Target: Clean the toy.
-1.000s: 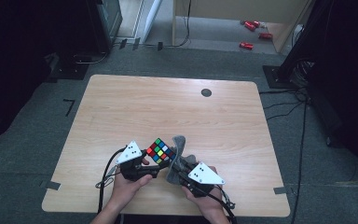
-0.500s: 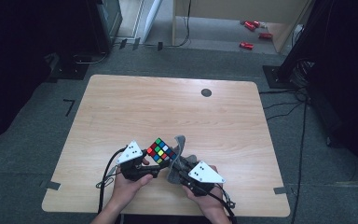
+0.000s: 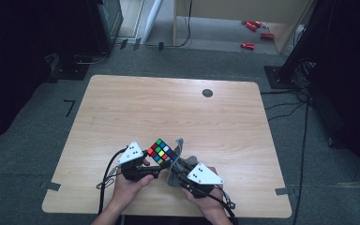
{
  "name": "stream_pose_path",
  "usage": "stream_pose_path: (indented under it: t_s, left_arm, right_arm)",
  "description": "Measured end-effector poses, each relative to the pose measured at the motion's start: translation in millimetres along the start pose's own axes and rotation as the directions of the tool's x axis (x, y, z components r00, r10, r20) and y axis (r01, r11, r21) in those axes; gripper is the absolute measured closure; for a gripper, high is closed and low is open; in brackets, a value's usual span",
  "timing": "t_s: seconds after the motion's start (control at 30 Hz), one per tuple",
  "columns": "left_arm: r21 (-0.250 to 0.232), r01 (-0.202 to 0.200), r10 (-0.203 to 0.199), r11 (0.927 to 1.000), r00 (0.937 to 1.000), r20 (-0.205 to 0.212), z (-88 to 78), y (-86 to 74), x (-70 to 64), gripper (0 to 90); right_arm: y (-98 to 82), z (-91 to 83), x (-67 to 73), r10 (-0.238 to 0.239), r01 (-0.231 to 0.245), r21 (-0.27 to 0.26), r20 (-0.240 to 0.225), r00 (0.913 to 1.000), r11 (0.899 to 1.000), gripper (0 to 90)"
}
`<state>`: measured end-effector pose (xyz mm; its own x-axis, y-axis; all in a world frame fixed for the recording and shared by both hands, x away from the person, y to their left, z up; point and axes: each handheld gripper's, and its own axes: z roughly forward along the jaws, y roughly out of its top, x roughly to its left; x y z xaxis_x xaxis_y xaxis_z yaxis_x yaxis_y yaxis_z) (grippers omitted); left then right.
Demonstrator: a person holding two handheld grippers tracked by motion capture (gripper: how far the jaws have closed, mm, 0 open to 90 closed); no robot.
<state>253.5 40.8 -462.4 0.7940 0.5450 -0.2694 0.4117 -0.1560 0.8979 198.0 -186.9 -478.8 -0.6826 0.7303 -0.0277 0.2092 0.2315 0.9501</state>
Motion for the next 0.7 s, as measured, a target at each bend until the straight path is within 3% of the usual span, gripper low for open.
stream_pose_path:
  t_s: [0.07,0.2,0.3,0.4,0.47,0.7]
  left_arm:
    - [0.000,0.000,0.000,1.0000,1.0000,-0.001,0.0,0.1,0.1,34.8]
    - [0.000,0.005,-0.005,1.0000,1.0000,-0.006,-1.4,0.4,2.3,34.8]
    - [-0.005,0.004,-0.004,1.0000,1.0000,-0.008,-2.1,0.5,2.2,34.8]
    - [0.003,-0.001,0.001,1.0000,1.0000,-0.003,-1.0,-0.2,1.5,34.8]
    - [0.013,-0.004,0.004,0.9999,1.0000,-0.002,0.7,-0.7,0.3,34.8]
    - [0.009,0.001,-0.001,1.0000,1.0000,0.006,-0.2,0.2,0.5,34.8]
  right_arm:
    - [-1.5,2.7,6.8,-0.013,0.013,0.010,-0.023,0.9997,1.000,71.3]
    - [-4.7,10.0,21.2,-0.025,0.029,0.027,-0.119,0.9925,0.999,70.7]
    - [-2.6,7.5,13.9,-0.008,0.010,0.016,-0.106,0.9944,1.000,70.2]
    - [-1.5,1.8,-3.6,0.066,-0.066,-0.006,-0.035,0.9972,0.998,70.4]
    - [-2.3,0.5,-7.9,0.080,-0.080,-0.008,-0.011,0.9968,0.997,70.5]
    - [-6.5,10.6,20.0,-0.009,0.012,0.025,-0.108,0.9941,1.000,70.0]
